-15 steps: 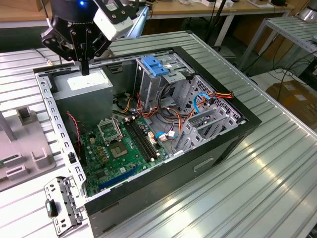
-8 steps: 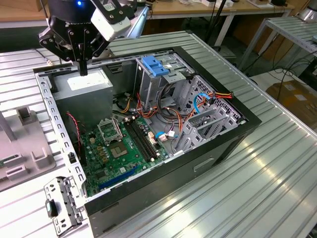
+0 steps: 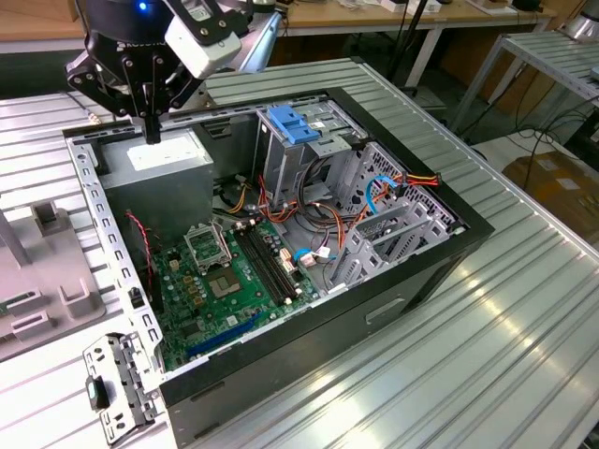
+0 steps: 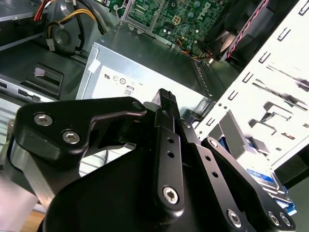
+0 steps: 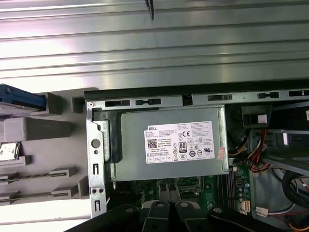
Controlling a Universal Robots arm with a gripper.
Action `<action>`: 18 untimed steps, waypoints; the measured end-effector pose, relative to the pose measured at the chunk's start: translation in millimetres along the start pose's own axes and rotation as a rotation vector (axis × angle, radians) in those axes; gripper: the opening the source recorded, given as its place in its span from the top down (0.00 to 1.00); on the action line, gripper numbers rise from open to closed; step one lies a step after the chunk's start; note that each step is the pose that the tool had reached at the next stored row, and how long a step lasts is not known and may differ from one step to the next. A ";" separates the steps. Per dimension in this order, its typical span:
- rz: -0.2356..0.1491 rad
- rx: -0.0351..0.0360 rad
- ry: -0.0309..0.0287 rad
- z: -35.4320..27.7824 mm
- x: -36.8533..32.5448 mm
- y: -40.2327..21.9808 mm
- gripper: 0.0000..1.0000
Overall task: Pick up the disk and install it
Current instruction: 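Reach for the disk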
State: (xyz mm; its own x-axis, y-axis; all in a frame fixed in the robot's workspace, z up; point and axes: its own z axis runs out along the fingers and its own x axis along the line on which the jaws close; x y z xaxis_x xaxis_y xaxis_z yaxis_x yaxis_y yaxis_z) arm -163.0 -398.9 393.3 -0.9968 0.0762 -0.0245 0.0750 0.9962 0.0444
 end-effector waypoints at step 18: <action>0.000 0.0000 0.0000 -0.3 11.8 -0.9 0.89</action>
State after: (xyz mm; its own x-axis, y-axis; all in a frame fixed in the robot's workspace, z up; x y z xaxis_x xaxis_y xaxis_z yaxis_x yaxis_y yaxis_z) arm -174.8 -398.9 393.3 -0.9968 0.0762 -0.0245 0.0751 0.9962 0.0444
